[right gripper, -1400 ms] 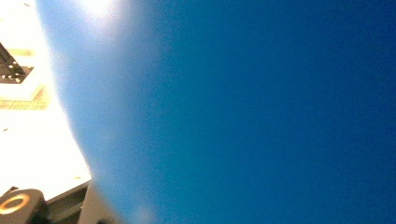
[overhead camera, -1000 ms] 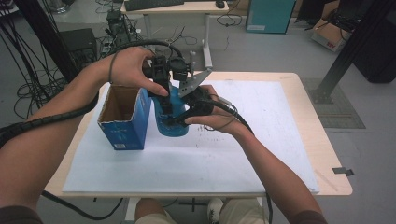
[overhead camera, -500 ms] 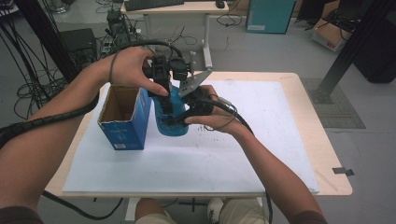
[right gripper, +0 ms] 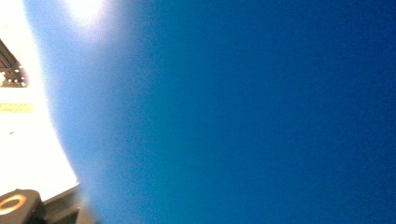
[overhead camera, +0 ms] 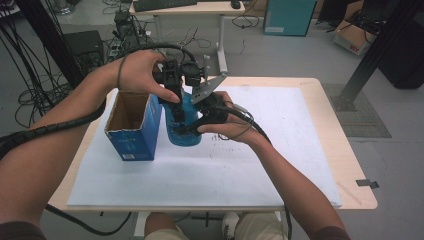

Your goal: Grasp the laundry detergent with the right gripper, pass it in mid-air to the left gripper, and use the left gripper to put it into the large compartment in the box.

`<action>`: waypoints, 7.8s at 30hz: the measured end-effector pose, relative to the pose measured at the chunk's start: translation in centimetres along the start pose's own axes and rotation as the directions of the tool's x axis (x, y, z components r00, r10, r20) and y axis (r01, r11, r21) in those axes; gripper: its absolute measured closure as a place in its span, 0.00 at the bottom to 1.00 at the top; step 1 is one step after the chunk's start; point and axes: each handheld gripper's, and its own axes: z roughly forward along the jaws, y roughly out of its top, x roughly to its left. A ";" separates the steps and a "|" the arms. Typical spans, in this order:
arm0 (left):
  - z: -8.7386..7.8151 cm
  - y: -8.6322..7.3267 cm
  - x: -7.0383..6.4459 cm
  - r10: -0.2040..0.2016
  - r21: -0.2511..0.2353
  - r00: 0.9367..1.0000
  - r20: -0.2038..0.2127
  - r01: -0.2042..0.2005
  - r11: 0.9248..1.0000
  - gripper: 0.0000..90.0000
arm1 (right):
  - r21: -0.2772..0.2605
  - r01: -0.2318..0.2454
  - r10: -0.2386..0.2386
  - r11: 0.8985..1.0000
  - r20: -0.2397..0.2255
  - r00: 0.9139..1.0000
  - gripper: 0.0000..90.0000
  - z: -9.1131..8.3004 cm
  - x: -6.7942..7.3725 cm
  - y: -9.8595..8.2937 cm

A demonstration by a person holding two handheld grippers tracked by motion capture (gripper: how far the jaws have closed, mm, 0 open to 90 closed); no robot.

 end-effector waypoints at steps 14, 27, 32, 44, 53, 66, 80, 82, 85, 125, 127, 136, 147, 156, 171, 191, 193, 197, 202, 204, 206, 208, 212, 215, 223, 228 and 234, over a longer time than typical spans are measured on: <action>-0.1 0.1 -0.1 0.001 0.002 1.000 -0.006 -0.001 1.000 0.41 | 0.000 -0.003 0.003 1.000 -0.002 1.000 0.47 -0.1 0.0 0.0; -0.1 0.1 -0.1 0.001 0.002 1.000 -0.015 -0.001 1.000 0.41 | -0.007 0.001 -0.001 1.000 -0.001 1.000 0.47 -0.1 -0.1 -0.1; -0.1 0.1 -0.1 0.003 0.001 1.000 -0.011 -0.003 1.000 0.41 | -0.005 -0.006 0.006 1.000 -0.003 1.000 0.47 -0.1 -0.1 -0.1; 0.0 0.2 0.0 0.003 0.002 1.000 -0.008 -0.003 1.000 0.42 | -0.003 -0.008 0.008 1.000 -0.004 1.000 0.47 -0.1 -0.2 -0.2; 0.1 0.0 0.0 0.003 -0.006 1.000 -0.017 -0.004 1.000 0.42 | -0.004 -0.012 0.012 1.000 -0.010 1.000 0.46 0.0 -0.2 -0.2; 0.1 -0.3 -0.1 -0.006 -0.012 1.000 -0.015 0.006 1.000 0.41 | -0.001 -0.013 0.013 1.000 -0.017 1.000 0.45 0.1 -0.1 -0.2; -0.4 -0.8 0.5 -0.065 0.007 0.998 -0.019 0.065 0.998 0.41 | 0.050 -0.080 0.079 0.996 0.019 0.997 0.25 -0.8 0.0 -1.3; -0.5 -0.9 0.7 -0.073 0.012 0.997 -0.027 0.074 0.997 0.41 | 0.060 -0.097 0.097 0.993 0.010 0.995 0.19 -1.0 0.1 -1.6; -0.7 -1.0 0.9 -0.099 0.013 0.994 -0.034 0.100 0.995 0.41 | 0.068 -0.156 0.155 0.985 0.018 0.988 0.10 -1.6 0.1 -2.1; -13.9 -6.4 4.7 -0.715 -0.053 0.683 -0.148 0.717 0.695 0.41 | 0.223 -0.391 0.318 0.893 0.301 0.899 0.04 -13.2 0.7 -5.7; -14.6 -7.0 5.0 -0.752 -0.073 0.641 -0.153 0.752 0.655 0.41 | 0.237 -0.388 0.310 0.891 0.310 0.899 0.04 -13.5 0.7 -5.6; -16.3 -8.8 6.0 -0.861 -0.130 0.485 -0.154 0.854 0.504 0.41 | 0.247 -0.408 0.315 0.879 0.340 0.886 0.05 -14.4 0.8 -5.2; -15.4 -10.5 7.1 -0.935 -0.167 0.331 -0.131 0.922 0.350 0.41 | 0.266 -0.404 0.299 0.875 0.360 0.884 0.05 -15.6 1.0 -5.2; -14.8 -11.6 7.3 -0.967 -0.212 0.238 -0.091 0.944 0.252 0.41 | 0.279 -0.406 0.294 0.870 0.368 0.882 0.05 -15.8 1.2 -5.6; -13.0 -13.5 7.8 -0.985 -0.217 0.157 -0.074 0.961 0.170 0.41 | 0.297 -0.403 0.278 0.866 0.384 0.880 0.05 -16.4 1.5 -5.9; -8.6 -14.5 8.5 -0.988 -0.208 0.148 -0.044 0.966 0.154 0.41 | 0.311 -0.402 0.266 0.861 0.399 0.878 0.05 -16.6 1.5 -5.8; -8.0 -14.6 8.5 -0.988 -0.204 0.146 -0.043 0.967 0.152 0.41 | 0.312 -0.404 0.266 0.860 0.401 0.877 0.05 -16.6 1.5 -5.8; -6.9 -14.6 8.7 -0.988 -0.192 0.145 -0.061 0.969 0.154 0.41 | 0.315 -0.398 0.260 0.862 0.399 0.879 0.05 -16.6 1.4 -5.8; -5.5 -14.8 8.8 -0.987 -0.187 0.150 -0.059 0.970 0.158 0.41 | 0.325 -0.393 0.254 0.860 0.396 0.883 0.05 -16.4 1.3 -5.9; -4.9 -15.0 8.9 -0.987 -0.185 0.150 -0.057 0.970 0.159 0.41 | 0.326 -0.397 0.257 0.858 0.397 0.881 0.05 -16.4 1.3 -5.9; -4.3 -15.0 8.9 -0.987 -0.180 0.152 -0.057 0.971 0.160 0.41 | 0.327 -0.393 0.254 0.859 0.396 0.883 0.05 -16.3 1.3 -5.8; -3.7 -15.1 8.9 -0.987 -0.178 0.152 -0.056 0.971 0.160 0.41 | 0.332 -0.397 0.255 0.856 0.397 0.882 0.05 -16.2 1.3 -5.8; -2.3 -15.1 9.0 -0.988 -0.178 0.148 -0.051 0.972 0.154 0.41 | 0.341 -0.390 0.245 0.855 0.397 0.884 0.05 -16.0 1.2 -5.8; -1.0 -15.1 9.0 -0.987 -0.170 0.151 -0.054 0.973 0.158 0.41 | 0.338 -0.385 0.240 0.859 0.397 0.886 0.05 -15.7 1.2 -5.9; 2.2 -15.0 9.1 -0.983 -0.159 0.173 -0.057 0.971 0.180 0.41 | 0.353 -0.399 0.249 0.846 0.401 0.882 0.05 -15.1 1.2 -6.2; 3.9 -15.0 9.2 -0.981 -0.158 0.185 -0.061 0.968 0.192 0.41 | 0.346 -0.408 0.256 0.845 0.408 0.876 0.05 -15.0 1.2 -6.4; 5.5 -15.0 9.4 -0.980 -0.151 0.190 -0.064 0.968 0.198 0.41 | 0.351 -0.407 0.254 0.843 0.406 0.878 0.05 -14.8 1.0 -6.7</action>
